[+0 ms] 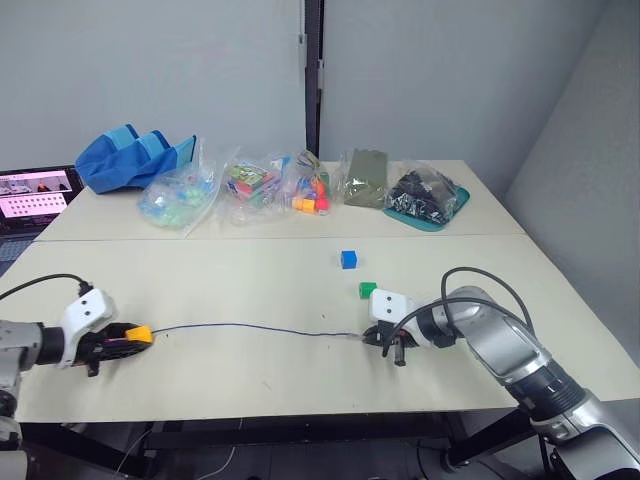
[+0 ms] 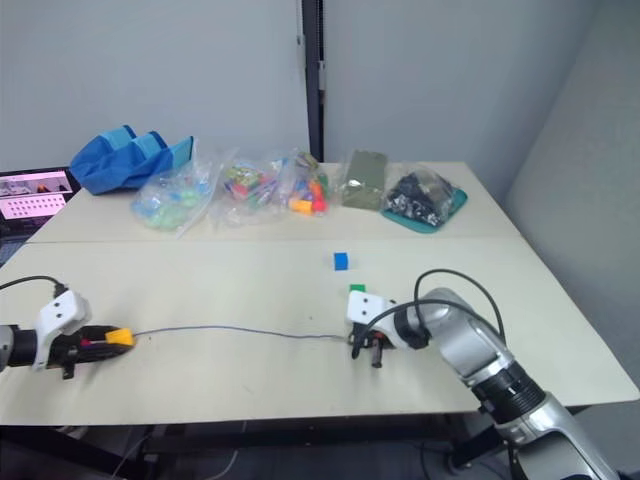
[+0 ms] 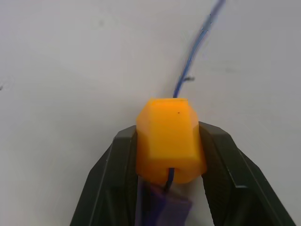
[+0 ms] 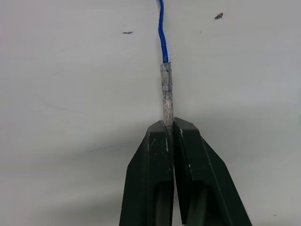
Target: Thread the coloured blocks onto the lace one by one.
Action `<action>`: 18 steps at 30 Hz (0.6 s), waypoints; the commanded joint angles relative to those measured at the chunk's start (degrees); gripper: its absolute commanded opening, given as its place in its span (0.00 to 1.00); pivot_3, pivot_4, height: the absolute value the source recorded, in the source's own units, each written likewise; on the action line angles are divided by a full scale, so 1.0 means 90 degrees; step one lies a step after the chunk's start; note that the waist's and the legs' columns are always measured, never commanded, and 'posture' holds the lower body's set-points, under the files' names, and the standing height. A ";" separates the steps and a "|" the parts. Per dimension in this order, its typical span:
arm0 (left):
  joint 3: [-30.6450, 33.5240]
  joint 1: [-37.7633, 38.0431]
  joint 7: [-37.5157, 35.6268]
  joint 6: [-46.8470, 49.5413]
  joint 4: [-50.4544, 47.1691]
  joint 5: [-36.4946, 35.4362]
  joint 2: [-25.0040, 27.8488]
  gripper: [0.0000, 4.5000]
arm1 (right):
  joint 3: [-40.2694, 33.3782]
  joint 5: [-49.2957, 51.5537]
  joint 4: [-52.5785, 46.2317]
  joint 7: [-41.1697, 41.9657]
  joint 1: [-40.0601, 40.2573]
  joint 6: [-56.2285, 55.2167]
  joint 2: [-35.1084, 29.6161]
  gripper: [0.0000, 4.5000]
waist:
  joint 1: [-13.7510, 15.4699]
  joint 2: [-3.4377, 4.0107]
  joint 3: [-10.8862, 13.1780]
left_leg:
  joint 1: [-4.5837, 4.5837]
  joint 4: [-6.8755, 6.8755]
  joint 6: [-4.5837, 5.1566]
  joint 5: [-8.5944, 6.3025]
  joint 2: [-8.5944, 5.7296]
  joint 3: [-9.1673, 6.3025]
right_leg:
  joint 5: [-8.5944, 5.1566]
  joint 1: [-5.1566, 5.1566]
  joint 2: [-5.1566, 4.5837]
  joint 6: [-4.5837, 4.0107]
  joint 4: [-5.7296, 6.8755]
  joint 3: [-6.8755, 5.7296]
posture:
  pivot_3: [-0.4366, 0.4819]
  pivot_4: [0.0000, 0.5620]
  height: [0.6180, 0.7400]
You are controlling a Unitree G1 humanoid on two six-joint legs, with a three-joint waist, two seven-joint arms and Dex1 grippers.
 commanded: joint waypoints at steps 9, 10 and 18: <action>0.0298 -0.1034 -0.0646 0.0202 0.0220 -0.0060 0.0020 0.99 | 0.0045 -0.0031 -0.0076 0.0132 -0.0030 0.0069 0.0062 0.00 | 0.0146 -0.0023 0.0000 | -0.0004 0.0001 -0.0002 0.0001 0.0000 0.0000 | -0.0001 -0.0002 -0.0001 -0.0001 0.0002 -0.0004 | 0.48 0.27 1.00; 0.0363 -0.1109 -0.0804 0.0370 -0.0094 -0.0273 -0.0176 0.99 | 0.0041 -0.0021 -0.0118 0.0159 -0.0051 0.0098 0.0054 0.00 | 0.0170 -0.0022 0.0000 | -0.0004 0.0000 -0.0002 0.0001 0.0000 0.0000 | -0.0001 -0.0001 -0.0001 -0.0001 0.0002 -0.0004 | 0.48 0.27 1.00; 0.0155 -0.1079 -0.0995 0.1667 -0.2785 -0.1134 -0.1640 0.99 | 0.0154 0.0033 -0.0315 0.0442 -0.0296 0.0391 0.0037 0.00 | 0.0257 -0.0025 0.0002 | -0.0021 0.0014 -0.0008 0.0004 0.0000 -0.0001 | 0.0001 -0.0003 -0.0003 0.0001 0.0004 -0.0006 | 0.48 0.27 1.00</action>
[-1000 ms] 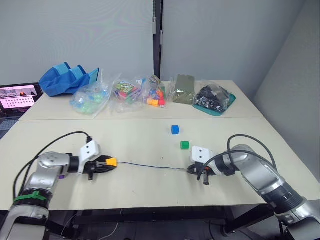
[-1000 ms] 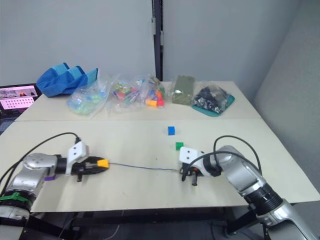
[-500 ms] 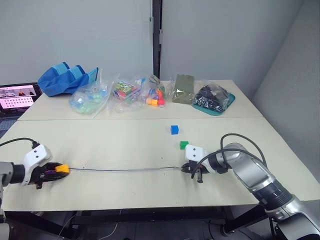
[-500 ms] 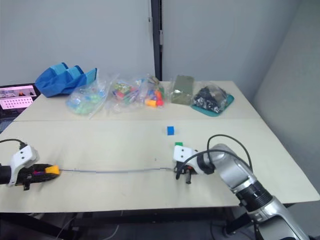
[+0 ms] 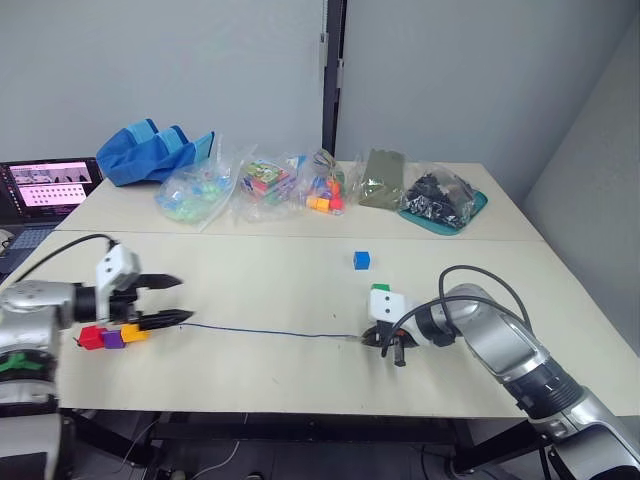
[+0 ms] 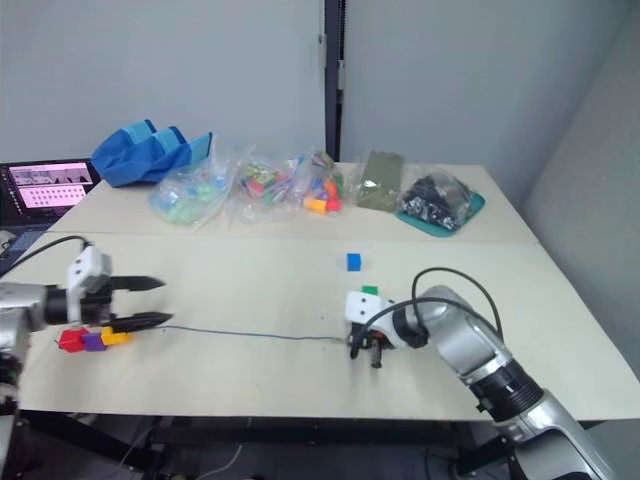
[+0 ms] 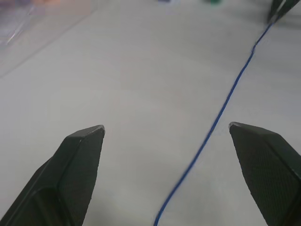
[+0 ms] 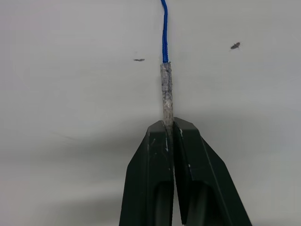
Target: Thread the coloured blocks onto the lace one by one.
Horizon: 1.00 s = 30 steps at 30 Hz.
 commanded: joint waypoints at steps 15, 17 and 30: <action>-0.1745 0.0355 0.0842 0.0281 -0.1582 0.0368 -0.2755 0.99 | 0.0199 0.0071 -0.0284 0.0409 -0.0429 0.0477 0.0062 0.00 | -0.0002 0.0000 0.0001 | -0.0001 0.0016 0.0004 -0.0002 -0.0002 -0.0004 | 0.0001 0.0003 0.0000 0.0001 0.0001 0.0001 | 0.48 0.27 1.00; -0.2003 0.0361 0.1057 0.0092 -0.1489 0.0651 -0.2993 0.99 | 0.0194 0.0079 -0.0310 0.0394 -0.0444 0.0548 0.0086 0.00 | 0.0009 0.0000 0.0001 | -0.0002 0.0016 0.0004 -0.0002 -0.0002 -0.0004 | 0.0001 0.0004 0.0000 0.0001 0.0000 0.0001 | 0.48 0.27 1.00; -0.2234 0.0336 0.1546 -0.0099 -0.1023 0.0995 -0.3615 0.66 | 0.0209 0.0091 -0.0421 0.0297 -0.0384 0.0756 0.0094 0.00 | 0.0112 0.0000 0.0001 | -0.0003 0.0021 0.0004 -0.0002 -0.0005 -0.0004 | 0.0003 0.0009 -0.0001 0.0006 -0.0004 0.0001 | 0.48 0.27 1.00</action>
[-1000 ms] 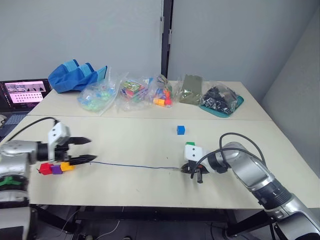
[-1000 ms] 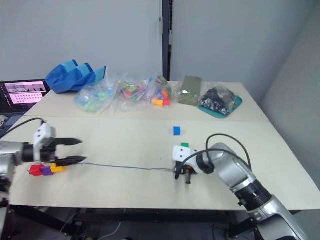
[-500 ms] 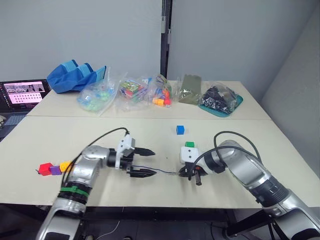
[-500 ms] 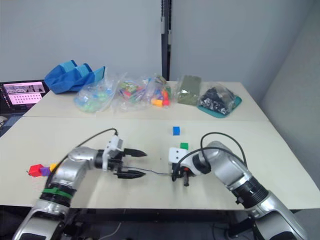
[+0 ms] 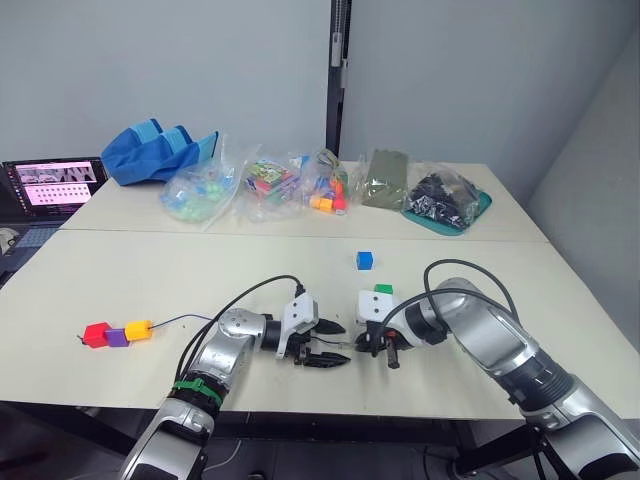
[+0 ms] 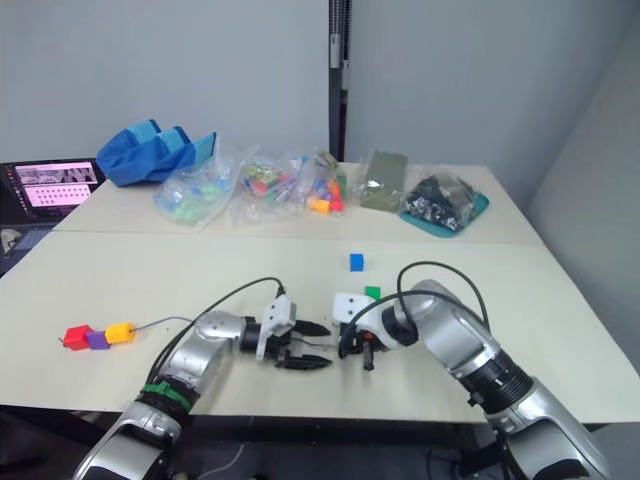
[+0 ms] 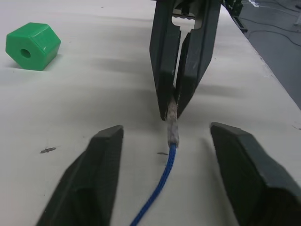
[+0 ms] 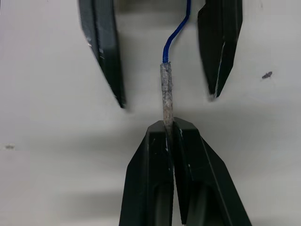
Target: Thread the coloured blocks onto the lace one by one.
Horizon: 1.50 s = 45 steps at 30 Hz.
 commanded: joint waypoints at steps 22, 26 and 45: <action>0.0047 0.0065 -0.0281 0.0099 0.0168 -0.0115 0.0018 0.00 | -0.0213 0.0205 -0.0559 -0.0135 0.0396 0.0387 -0.0253 0.07 | -0.0008 0.0002 -0.0001 | 0.0002 -0.0001 0.0000 0.0000 -0.0001 -0.0001 | 0.0001 0.0004 0.0000 0.0002 -0.0005 0.0000 | 0.48 0.27 1.00; 0.0048 0.0082 -0.0314 0.0101 0.0184 -0.0112 0.0028 0.00 | -0.0507 0.0353 -0.0918 -0.0192 0.0526 0.0502 -0.0539 0.37 | -0.0006 0.0002 -0.0001 | 0.0002 -0.0001 0.0000 0.0000 -0.0001 -0.0001 | 0.0001 0.0005 -0.0001 0.0002 -0.0008 0.0000 | 0.48 0.27 1.00; 0.0627 0.0239 -0.0615 -0.0042 0.0231 -0.0700 0.0121 0.00 | -0.4735 0.1145 -0.2587 -0.3645 0.3997 -0.0242 0.0841 0.90 | -0.0050 0.0002 -0.0001 | 0.0002 -0.0006 0.0001 0.0000 -0.0002 -0.0006 | 0.0001 0.0006 0.0000 0.0002 -0.0010 0.0001 | 0.48 0.27 1.00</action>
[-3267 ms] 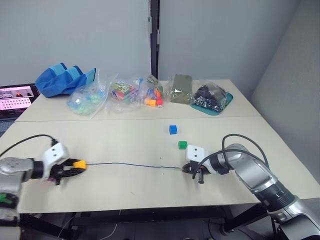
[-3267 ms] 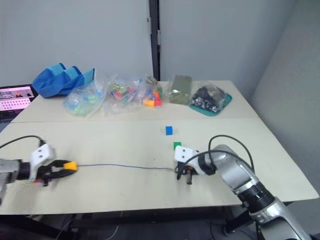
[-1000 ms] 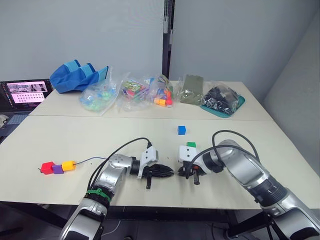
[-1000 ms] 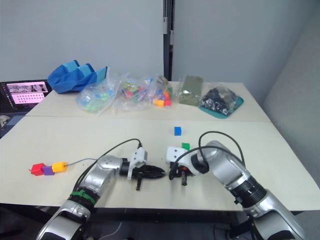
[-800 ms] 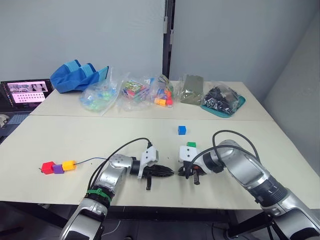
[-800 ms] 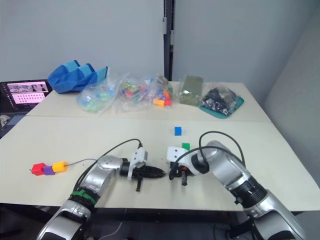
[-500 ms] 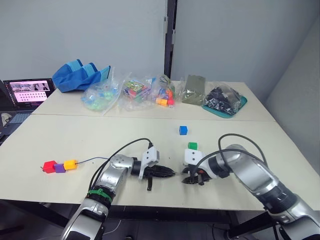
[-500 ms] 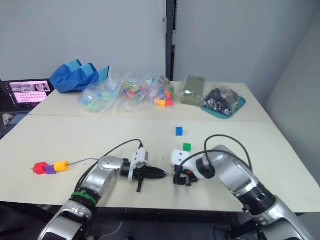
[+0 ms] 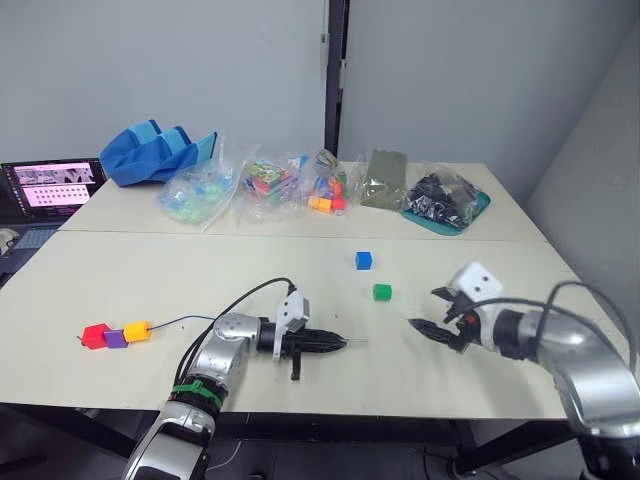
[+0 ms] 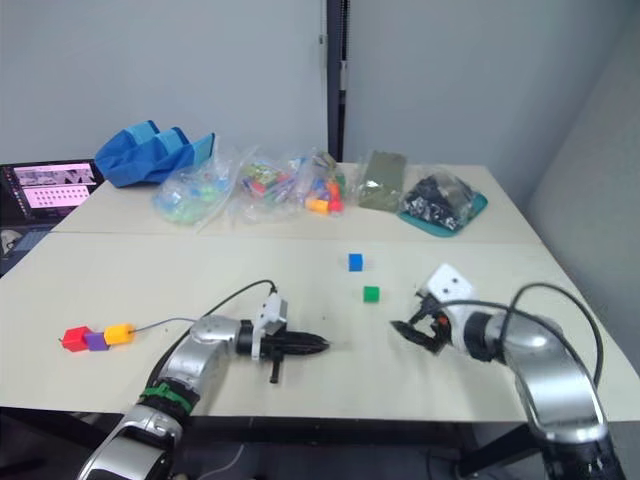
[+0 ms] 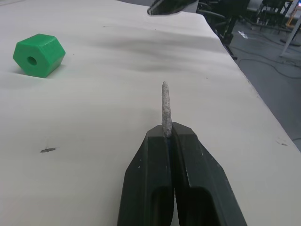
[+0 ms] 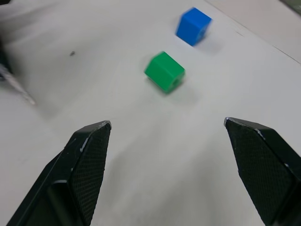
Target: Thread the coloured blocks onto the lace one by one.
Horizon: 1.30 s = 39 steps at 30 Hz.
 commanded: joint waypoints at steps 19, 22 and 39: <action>0.0155 0.0369 -0.0019 0.0052 -0.0390 -0.0141 0.0226 0.00 | 0.0036 0.0324 -0.0536 -0.1655 0.1094 -0.1264 0.1197 0.90 | -0.0038 0.0004 -0.0002 | 0.0002 0.0001 0.0000 0.0000 -0.0001 0.0000 | 0.0000 0.0003 0.0000 0.0000 0.0000 0.0001 | 0.48 0.27 1.00; 0.0154 0.0405 0.0094 0.0050 -0.0461 -0.0115 0.0224 0.00 | 0.0461 0.0041 0.0141 -0.2122 0.0288 -0.1332 0.1586 0.90 | -0.0077 0.0005 -0.0002 | 0.0003 0.0000 0.0000 0.0000 -0.0001 -0.0001 | 0.0001 0.0003 0.0000 -0.0001 0.0001 0.0000 | 0.48 0.27 1.00; 0.0080 0.0550 0.0406 0.0192 -0.0817 -0.0050 0.0375 0.00 | 0.0856 -0.0290 0.3937 -0.3317 -0.1937 -0.2695 0.2962 0.85 | -0.0068 0.0007 -0.0004 | 0.0002 -0.0006 0.0000 0.0001 -0.0001 -0.0003 | 0.0003 0.0002 -0.0001 0.0000 0.0000 -0.0002 | 0.48 0.27 1.00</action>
